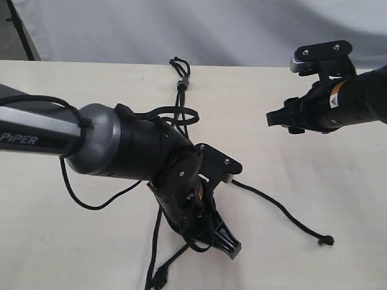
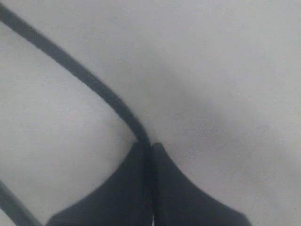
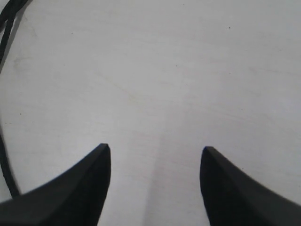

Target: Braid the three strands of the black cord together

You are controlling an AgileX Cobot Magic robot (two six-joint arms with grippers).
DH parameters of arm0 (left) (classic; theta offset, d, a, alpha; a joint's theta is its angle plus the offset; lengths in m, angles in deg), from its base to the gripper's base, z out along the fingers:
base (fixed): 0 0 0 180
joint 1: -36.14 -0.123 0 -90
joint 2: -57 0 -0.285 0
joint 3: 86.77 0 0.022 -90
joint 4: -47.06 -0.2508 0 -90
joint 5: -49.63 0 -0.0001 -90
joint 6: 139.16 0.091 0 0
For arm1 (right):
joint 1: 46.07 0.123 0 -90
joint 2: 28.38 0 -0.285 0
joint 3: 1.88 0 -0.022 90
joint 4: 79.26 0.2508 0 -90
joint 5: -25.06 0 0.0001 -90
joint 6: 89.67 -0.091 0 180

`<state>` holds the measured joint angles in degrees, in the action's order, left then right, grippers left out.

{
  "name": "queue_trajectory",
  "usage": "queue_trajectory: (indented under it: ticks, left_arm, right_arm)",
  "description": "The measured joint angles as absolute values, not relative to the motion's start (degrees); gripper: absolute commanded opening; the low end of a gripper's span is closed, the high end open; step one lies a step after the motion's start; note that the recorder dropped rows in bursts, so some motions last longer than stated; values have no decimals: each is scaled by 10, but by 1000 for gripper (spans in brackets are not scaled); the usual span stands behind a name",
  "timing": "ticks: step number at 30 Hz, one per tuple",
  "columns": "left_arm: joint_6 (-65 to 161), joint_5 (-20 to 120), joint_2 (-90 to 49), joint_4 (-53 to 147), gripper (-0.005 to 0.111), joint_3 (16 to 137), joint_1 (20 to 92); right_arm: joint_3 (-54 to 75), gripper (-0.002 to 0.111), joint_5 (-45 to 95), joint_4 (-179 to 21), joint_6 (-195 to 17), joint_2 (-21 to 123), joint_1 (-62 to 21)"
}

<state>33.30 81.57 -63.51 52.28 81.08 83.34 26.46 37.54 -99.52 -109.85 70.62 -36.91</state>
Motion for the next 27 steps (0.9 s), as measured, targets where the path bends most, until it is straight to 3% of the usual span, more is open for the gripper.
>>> queue_trajectory:
  ticks: [7,13,15,19,27]
  left_arm:
    - [331,892,-552,446,0,837,811]
    - [229,962,-496,291,0,812,660]
    - [211,921,-496,278,0,767,585]
    - [200,807,-496,281,0,684,512]
    - [182,657,-496,282,0,596,476]
  right_arm:
    - [265,54,375,-995,-1098,706,-369]
    - [265,54,375,-995,-1098,706,-369]
    - [265,54,375,-995,-1098,706,-369]
    - [265,54,375,-995,-1101,706,-369]
    - [265,54,382,-969,-1109,706,-363]
